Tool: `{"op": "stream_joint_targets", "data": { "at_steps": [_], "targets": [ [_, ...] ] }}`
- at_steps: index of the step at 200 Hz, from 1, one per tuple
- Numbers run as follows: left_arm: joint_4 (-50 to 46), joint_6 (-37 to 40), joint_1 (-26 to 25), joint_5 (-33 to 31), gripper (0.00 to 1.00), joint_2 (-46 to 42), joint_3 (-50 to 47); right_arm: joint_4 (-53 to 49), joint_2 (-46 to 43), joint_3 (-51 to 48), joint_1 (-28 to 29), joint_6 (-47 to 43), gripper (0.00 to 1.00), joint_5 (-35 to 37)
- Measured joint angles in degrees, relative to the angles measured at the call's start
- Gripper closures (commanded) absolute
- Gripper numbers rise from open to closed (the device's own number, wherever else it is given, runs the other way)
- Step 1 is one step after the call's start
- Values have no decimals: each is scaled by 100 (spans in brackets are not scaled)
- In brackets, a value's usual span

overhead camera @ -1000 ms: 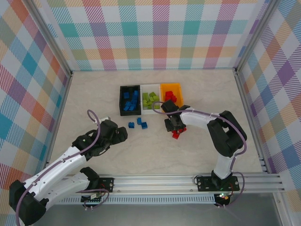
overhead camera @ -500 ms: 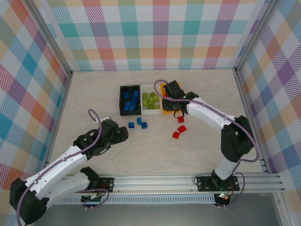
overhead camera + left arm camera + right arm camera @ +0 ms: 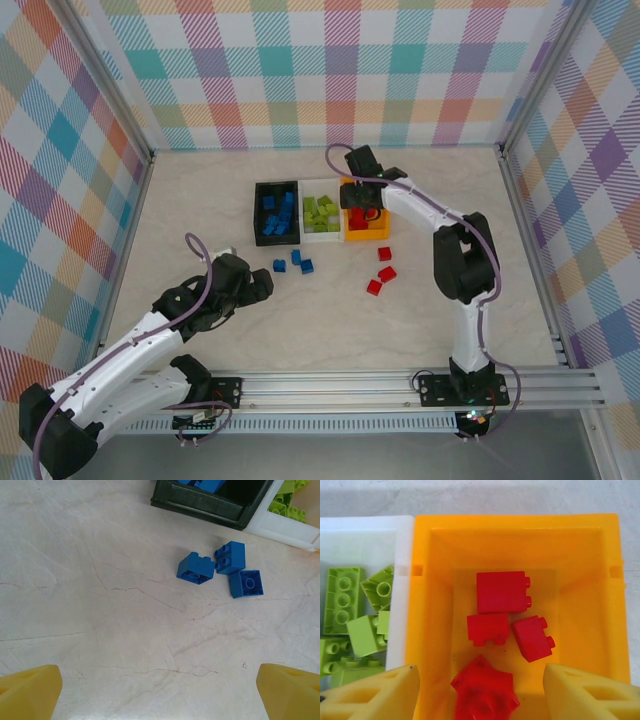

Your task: Sort the legos into containers by color

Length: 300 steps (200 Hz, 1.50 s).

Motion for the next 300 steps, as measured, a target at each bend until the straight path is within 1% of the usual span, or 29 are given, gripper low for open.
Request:
{"op": "stream_joint_targets", "data": {
  "at_steps": [15, 27, 69, 93, 118, 147, 180, 206, 248, 270, 300],
  "targets": [
    [0, 0, 0, 0, 0, -2, 0, 85, -350, -352, 24, 9, 29, -33],
    [0, 0, 0, 0, 0, -4, 0, 107, -796, -789, 63, 50, 28, -46],
    [22, 0, 0, 4, 0, -11, -20, 210, -2741, -2809, 352, 645, 27, -136],
    [52, 2, 0, 42, 0, -9, -74, 140, -3228, -3805, 490, 1003, 26, -343],
    [79, 2, 0, 42, 0, -7, -103, -20, -3239, -4430, 566, 1294, 26, -551],
    [105, 2, 0, 39, 0, -37, -103, -74, -3230, -4715, 772, 1567, 26, -688],
    [109, 2, 0, 37, 0, -203, -140, 57, -2881, -4721, 1073, 1703, 30, -890],
    [107, 2, 0, 37, 0, -221, -146, 133, -2542, -4636, 1150, 1770, 32, -968],
    [90, 2, 0, 20, 0, -293, -184, 173, -2170, -4291, 1176, 1768, 35, -761],
    [90, 2, 0, 20, 0, -306, -188, 136, -2004, -4153, 1178, 1718, 41, -529],
    [90, 4, 0, 20, 0, -306, -188, -66, -1788, -3952, 1178, 1628, 54, -293]
  ]
}}
